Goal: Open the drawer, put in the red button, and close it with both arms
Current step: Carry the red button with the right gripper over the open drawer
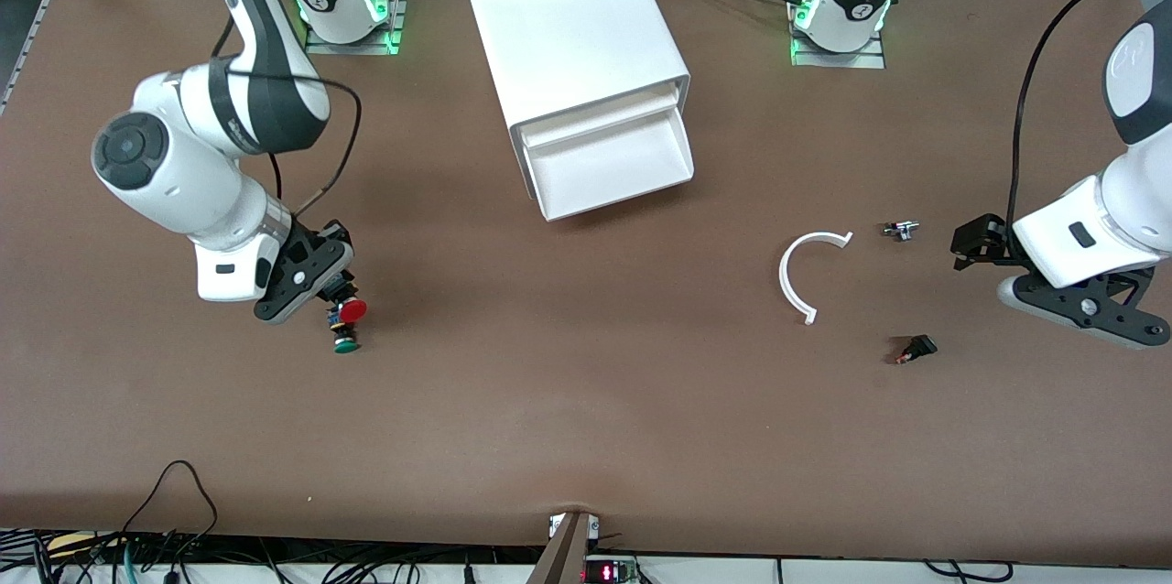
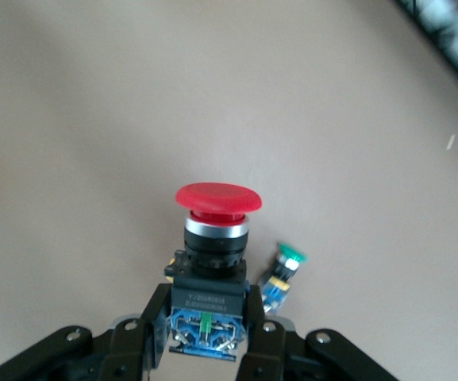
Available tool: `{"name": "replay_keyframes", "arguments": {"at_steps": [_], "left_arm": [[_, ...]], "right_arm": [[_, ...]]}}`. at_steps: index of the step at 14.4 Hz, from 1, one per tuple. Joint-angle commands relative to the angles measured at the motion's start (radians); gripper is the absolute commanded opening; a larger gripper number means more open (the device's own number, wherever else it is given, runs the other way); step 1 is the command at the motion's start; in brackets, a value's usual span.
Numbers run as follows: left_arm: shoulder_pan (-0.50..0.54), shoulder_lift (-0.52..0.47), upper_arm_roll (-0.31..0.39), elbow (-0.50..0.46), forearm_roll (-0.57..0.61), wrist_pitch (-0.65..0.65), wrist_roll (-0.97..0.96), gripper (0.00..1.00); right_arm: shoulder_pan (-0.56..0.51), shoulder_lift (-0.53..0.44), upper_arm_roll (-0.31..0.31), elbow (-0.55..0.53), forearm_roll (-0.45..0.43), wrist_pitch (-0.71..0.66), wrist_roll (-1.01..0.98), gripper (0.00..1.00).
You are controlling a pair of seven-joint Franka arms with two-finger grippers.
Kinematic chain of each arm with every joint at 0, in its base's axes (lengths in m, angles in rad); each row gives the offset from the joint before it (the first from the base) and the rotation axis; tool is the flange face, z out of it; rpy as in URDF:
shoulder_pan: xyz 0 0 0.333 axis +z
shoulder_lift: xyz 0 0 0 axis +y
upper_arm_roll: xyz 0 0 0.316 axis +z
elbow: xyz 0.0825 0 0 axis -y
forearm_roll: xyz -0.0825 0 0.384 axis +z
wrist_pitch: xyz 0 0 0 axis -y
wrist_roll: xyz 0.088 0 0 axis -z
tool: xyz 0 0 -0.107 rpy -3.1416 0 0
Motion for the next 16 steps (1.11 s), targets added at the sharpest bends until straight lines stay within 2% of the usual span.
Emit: {"name": "replay_keyframes", "arguments": {"at_steps": [1,4,7,8,10,13,16], "left_arm": [[0.05,0.005,-0.01,0.024,-0.034,-0.015,-0.032,1.0],[0.074,-0.022,-0.004,0.004,-0.088,-0.011,-0.093,1.0],[0.088,-0.172,-0.007,-0.194,-0.087,0.017,-0.289,1.0],[0.088,-0.226,-0.009,-0.273,-0.085,0.061,-0.305,1.0],[0.088,-0.315,-0.012,-0.404,-0.085,0.141,-0.303,1.0],[0.095,-0.336,-0.012,-0.429,-0.087,0.147,-0.297,1.0],[0.093,-0.333,-0.012,-0.423,-0.088,0.147,-0.296,1.0]], "right_arm": [[0.071,0.019,-0.003,0.076,-0.025,-0.031,-0.083,0.18],[0.17,0.019,-0.005,0.125,-0.048,-0.064,-0.103,0.18],[0.271,0.059,-0.006,0.251,-0.127,-0.206,-0.101,0.17],[0.298,0.072,-0.006,0.278,-0.169,-0.237,-0.101,0.17],[0.338,0.083,-0.008,0.283,-0.186,-0.248,-0.1,0.17],[0.378,0.126,-0.006,0.311,-0.183,-0.239,-0.138,0.17],[0.475,0.177,-0.014,0.375,-0.177,-0.252,-0.166,0.17]]}}
